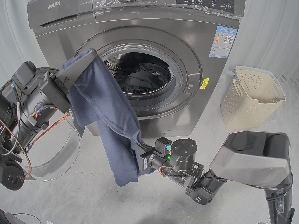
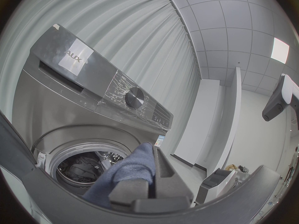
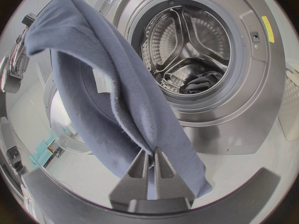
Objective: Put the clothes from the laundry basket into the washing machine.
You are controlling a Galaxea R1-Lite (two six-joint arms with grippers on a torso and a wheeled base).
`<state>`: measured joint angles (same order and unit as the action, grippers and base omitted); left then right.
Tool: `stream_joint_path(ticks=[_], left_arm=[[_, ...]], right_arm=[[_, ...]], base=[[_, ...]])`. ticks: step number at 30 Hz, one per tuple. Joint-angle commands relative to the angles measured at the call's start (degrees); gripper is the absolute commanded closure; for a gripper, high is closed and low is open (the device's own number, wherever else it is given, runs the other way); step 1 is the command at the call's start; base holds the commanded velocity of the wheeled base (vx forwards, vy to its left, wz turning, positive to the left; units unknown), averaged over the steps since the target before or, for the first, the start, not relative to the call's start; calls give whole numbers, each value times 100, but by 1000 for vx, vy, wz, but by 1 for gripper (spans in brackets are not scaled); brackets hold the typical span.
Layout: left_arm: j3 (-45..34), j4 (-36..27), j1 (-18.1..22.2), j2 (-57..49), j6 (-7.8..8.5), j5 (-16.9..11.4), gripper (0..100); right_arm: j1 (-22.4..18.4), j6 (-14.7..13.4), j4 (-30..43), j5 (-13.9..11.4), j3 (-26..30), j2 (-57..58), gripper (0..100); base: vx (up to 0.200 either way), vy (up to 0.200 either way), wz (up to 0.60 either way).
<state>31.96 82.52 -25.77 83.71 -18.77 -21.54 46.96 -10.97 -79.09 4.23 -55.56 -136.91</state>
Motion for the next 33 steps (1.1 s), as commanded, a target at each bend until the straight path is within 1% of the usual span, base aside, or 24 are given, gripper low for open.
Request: stream_joint_path(ticks=[1,4,7,10,15,16,20,24,26,30,33], left_arm=[[-6,-34,72,40,-4,1,100],[-6,-25,151,84,-4,1,100],[-50,-16,222,137,5,1,100],[-103,27,257,224,5,1,100],[-103,54,327,277,5,-8,100],[-85,54,327,260,5,-8,100],[-32,45,274,145,-4,-8,100],[-24,10,248,40,-4,-8,100],[3,10,204,40,-4,-8,100],[12,19,204,40,-4,-8,100],[12,19,204,40,-4,-8,100]], right_arm=[[-11,69,8,-1,714,877,100],[-99,130,69,-1,863,1070,100],[-372,341,-18,-10,889,1105,100],[-477,368,-27,-10,960,1114,100],[-512,394,-27,-1,1083,1035,100],[-503,394,-27,-1,1109,1026,0],[-468,394,-54,-28,1276,938,0],[-451,429,-194,-36,1267,701,0],[-424,508,-221,-45,1267,666,0],[-380,517,-221,-80,1223,666,0],[-196,517,-212,-115,1188,657,0]], base=[[0,0,0],[0,0,0],[0,0,0],[0,0,0],[0,0,0],[0,0,0],[0,0,0],[0,0,0],[0,0,0],[0,0,0],[0,0,0]])
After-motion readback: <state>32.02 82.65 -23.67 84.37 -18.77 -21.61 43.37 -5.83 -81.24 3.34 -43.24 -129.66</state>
